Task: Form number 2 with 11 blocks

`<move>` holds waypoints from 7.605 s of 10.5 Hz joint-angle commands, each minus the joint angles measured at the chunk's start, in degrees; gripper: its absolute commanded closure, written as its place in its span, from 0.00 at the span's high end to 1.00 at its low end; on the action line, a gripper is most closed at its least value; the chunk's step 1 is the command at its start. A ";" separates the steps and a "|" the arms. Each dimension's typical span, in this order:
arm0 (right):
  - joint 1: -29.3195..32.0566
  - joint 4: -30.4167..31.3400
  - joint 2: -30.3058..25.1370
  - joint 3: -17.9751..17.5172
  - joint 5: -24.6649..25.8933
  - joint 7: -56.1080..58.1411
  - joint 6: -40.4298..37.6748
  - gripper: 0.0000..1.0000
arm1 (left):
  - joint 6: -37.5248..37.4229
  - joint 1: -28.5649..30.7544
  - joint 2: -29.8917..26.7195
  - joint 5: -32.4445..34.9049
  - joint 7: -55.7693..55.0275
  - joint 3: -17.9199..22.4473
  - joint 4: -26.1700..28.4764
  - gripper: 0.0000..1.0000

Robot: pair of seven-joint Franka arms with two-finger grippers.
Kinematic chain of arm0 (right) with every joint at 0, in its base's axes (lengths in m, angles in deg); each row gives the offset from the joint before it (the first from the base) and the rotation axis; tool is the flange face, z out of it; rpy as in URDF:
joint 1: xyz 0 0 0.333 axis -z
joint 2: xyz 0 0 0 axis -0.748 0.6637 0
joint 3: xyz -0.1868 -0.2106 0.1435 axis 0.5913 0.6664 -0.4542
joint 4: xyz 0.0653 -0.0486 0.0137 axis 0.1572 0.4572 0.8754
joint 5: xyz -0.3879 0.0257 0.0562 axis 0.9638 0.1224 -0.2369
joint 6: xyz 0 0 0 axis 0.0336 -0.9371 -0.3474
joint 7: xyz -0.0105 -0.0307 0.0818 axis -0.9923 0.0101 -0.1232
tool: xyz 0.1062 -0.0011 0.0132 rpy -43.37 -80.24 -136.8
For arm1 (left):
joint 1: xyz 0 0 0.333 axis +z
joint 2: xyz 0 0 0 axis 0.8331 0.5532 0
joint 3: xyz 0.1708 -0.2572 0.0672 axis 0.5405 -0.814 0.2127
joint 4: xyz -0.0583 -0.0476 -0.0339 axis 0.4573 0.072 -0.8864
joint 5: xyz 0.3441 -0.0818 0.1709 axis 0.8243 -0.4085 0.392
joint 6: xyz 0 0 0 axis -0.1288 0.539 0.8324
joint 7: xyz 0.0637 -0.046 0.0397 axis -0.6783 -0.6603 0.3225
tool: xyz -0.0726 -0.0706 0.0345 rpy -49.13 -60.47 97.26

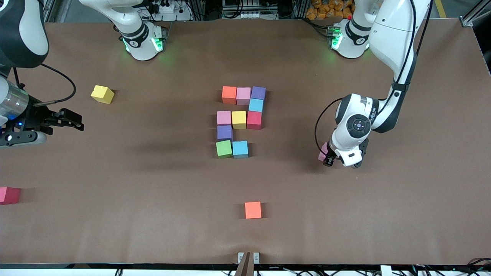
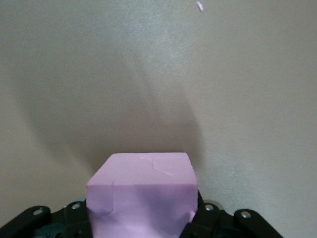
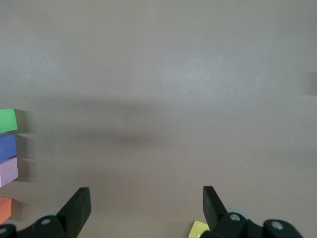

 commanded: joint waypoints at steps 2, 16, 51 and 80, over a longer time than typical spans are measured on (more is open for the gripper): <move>0.53 -0.28 0.02 -0.24 -0.53 0.44 -0.53 1.00 | -0.03 -3.77 -0.43 1.06 -11.16 -0.65 -2.40 0.00; 0.44 -0.28 0.02 -0.24 -0.53 0.53 -0.53 1.00 | -14.01 -19.61 17.85 -8.78 -37.20 -1.17 -33.07 0.00; 0.62 -0.28 0.02 -0.24 -0.53 0.53 -0.53 1.00 | -20.94 -20.15 13.37 -5.37 -37.04 -0.21 -35.36 1.00; 0.71 -0.10 0.02 -0.24 -0.53 0.61 -0.53 1.00 | -44.84 18.53 -33.74 2.39 74.21 -5.22 -15.65 1.00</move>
